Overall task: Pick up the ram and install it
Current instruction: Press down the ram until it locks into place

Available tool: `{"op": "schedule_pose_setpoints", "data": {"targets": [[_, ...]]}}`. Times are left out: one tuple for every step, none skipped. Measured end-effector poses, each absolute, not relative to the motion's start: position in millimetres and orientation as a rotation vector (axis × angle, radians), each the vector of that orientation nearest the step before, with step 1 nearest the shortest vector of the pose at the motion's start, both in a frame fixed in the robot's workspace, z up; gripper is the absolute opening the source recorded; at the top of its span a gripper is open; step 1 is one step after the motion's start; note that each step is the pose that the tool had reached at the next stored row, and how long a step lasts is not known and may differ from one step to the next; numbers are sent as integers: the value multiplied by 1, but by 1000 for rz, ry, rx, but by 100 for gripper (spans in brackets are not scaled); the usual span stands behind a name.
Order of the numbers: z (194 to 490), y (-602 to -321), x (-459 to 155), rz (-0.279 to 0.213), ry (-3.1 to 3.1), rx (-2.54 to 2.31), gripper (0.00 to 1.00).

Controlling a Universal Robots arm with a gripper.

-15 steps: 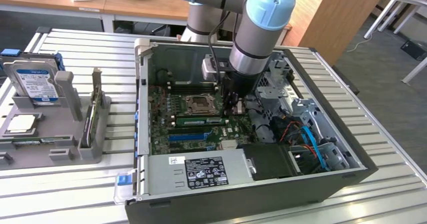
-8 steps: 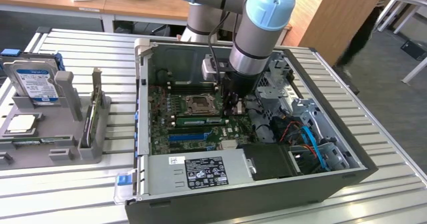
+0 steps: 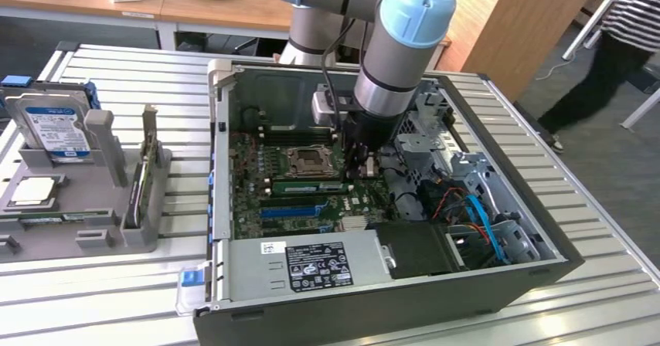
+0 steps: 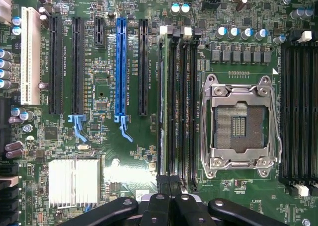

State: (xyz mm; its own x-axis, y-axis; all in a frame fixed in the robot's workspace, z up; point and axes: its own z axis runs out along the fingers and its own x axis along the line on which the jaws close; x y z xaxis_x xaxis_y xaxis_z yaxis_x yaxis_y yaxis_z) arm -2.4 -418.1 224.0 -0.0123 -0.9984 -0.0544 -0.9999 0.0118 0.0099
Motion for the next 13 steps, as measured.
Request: {"op": "schedule_pose_setpoints", "data": {"targets": [[224, -418, -2, 71, 2212, -2185, 11], [224, -418, -2, 71, 2211, -2185, 11], [224, -418, -2, 71, 2212, -2185, 11], [224, -418, -2, 70, 2212, -2185, 11], [224, -418, -2, 70, 2212, -2185, 11], [224, -418, -2, 71, 2212, -2185, 11], [224, -418, -2, 70, 2212, -2185, 11], [224, -418, -2, 71, 2212, -2185, 11], [223, -418, -2, 71, 2211, -2185, 11], [223, -418, -2, 71, 2211, -2185, 11], [223, -418, -2, 70, 2212, -2185, 11], [223, -418, -2, 70, 2212, -2185, 11], [223, -418, -2, 70, 2212, -2185, 11]]}}
